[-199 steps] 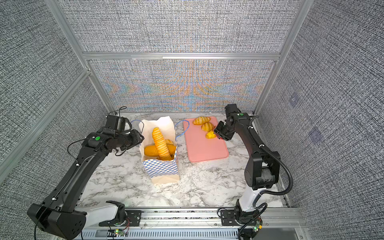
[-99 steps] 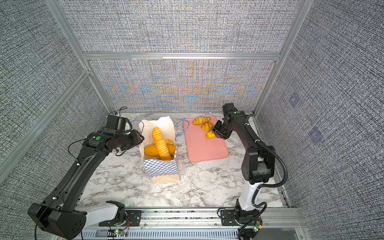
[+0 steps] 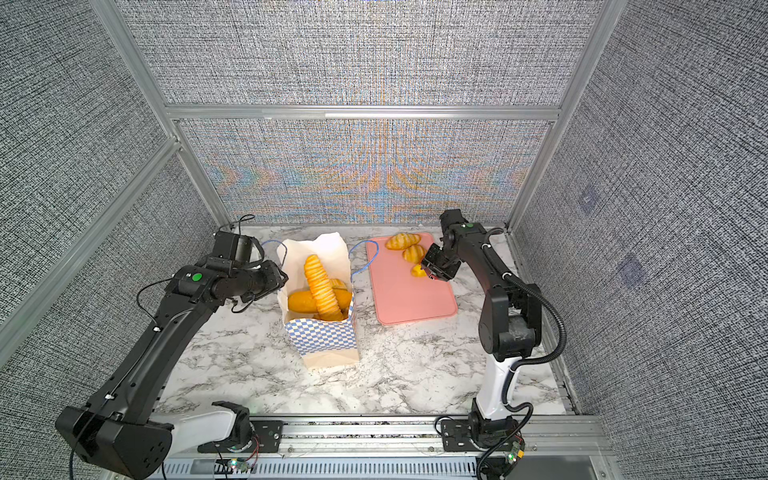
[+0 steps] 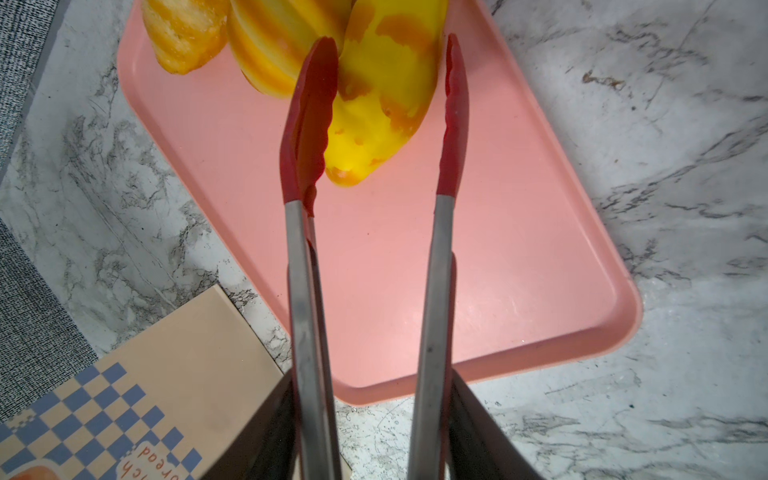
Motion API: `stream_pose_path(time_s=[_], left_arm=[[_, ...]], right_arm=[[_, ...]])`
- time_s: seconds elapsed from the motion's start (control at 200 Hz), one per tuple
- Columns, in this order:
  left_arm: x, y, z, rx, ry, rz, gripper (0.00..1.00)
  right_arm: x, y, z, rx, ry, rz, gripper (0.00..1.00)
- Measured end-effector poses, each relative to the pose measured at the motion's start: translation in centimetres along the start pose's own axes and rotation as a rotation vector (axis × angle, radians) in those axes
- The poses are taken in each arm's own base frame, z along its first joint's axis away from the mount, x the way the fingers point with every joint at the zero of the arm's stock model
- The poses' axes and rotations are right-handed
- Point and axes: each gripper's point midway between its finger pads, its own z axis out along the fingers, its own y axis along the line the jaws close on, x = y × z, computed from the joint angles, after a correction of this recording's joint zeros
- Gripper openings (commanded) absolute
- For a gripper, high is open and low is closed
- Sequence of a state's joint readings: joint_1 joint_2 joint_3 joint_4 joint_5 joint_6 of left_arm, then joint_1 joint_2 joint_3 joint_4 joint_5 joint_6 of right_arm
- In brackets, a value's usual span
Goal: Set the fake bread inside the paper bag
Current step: 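Lower the tongs onto the yellow-orange mottled roll and squeeze shut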
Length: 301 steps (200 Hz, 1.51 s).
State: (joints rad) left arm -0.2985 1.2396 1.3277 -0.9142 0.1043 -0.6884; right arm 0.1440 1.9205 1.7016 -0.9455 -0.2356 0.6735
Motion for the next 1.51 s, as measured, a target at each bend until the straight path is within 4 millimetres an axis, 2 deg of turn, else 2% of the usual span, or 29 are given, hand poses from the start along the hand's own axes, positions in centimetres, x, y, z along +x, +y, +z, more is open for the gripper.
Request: stream_pose_path(time_s=[0.145, 0.33, 0.69, 0.98, 1.155, 1.506], left_arm=[[0.0, 0.0, 0.0, -0.001, 0.001, -0.001, 0.45], [0.0, 0.1, -0.1, -0.002, -0.004, -0.001, 0.45], [-0.5, -0.2, -0.4, 0.003, -0.018, 0.001, 0.45], [-0.6, -0.3, -0.6, 0.004, -0.026, 0.002, 0.42], [-0.7, -0.3, -0.8, 0.004, -0.033, 0.003, 0.34], [-0.7, -0.4, -1.3, 0.012, -0.042, 0.003, 0.21]], right_arm=[[0.1, -0.1, 0.6, 0.006, 0.014, 0.002, 0.49], [0.2, -0.3, 0.2, 0.006, 0.002, -0.001, 0.43], [1.6, -0.7, -1.9, -0.016, -0.026, -0.004, 0.34], [2.9, -1.3, -3.6, -0.033, -0.046, -0.010, 0.33], [3.5, -1.0, -5.7, -0.062, -0.080, -0.031, 0.32], [3.8, 0.8, -12.1, -0.139, -0.184, -0.120, 0.31]])
